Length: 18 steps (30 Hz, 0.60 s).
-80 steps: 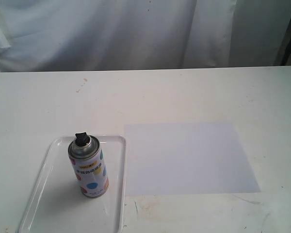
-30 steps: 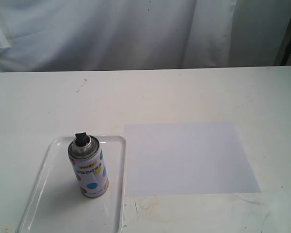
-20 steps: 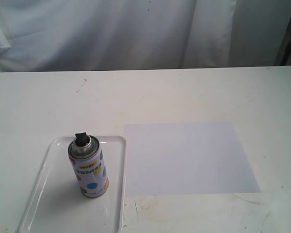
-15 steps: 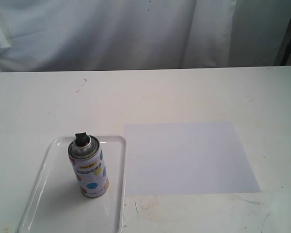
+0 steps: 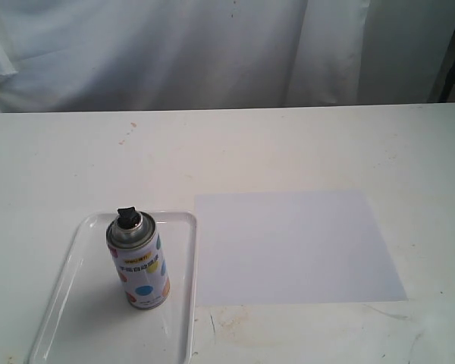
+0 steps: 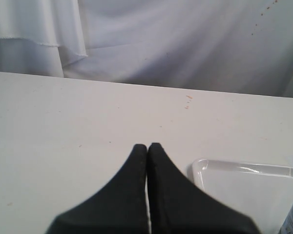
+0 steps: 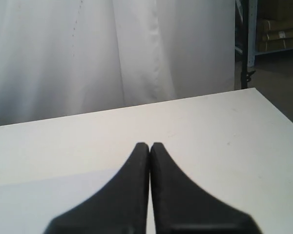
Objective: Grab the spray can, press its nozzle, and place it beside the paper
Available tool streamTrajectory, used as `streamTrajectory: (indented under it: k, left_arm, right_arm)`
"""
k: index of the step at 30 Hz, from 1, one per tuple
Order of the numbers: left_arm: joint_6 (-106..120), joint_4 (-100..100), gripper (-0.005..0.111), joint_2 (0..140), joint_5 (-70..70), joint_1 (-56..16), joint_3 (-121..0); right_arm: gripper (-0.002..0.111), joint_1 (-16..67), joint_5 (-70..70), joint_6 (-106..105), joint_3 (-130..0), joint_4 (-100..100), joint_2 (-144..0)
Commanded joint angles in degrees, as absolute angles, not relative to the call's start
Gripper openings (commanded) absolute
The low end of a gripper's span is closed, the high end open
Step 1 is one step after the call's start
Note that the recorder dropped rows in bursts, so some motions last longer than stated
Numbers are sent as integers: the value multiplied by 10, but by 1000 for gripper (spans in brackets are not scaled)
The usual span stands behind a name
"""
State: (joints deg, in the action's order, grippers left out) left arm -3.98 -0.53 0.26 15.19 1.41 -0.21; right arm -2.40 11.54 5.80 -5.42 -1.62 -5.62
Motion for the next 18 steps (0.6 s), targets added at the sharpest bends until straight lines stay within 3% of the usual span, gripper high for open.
streamTrajectory:
  k: [1,18]
  left_arm:
    - [-42,-5,0,0,152,11,0]
    - [-42,-5,0,0,152,11,0]
  right_arm:
    - [0,-23,117,71,-5,8,0]
    - [0,-23,193,-30,0,-24,0]
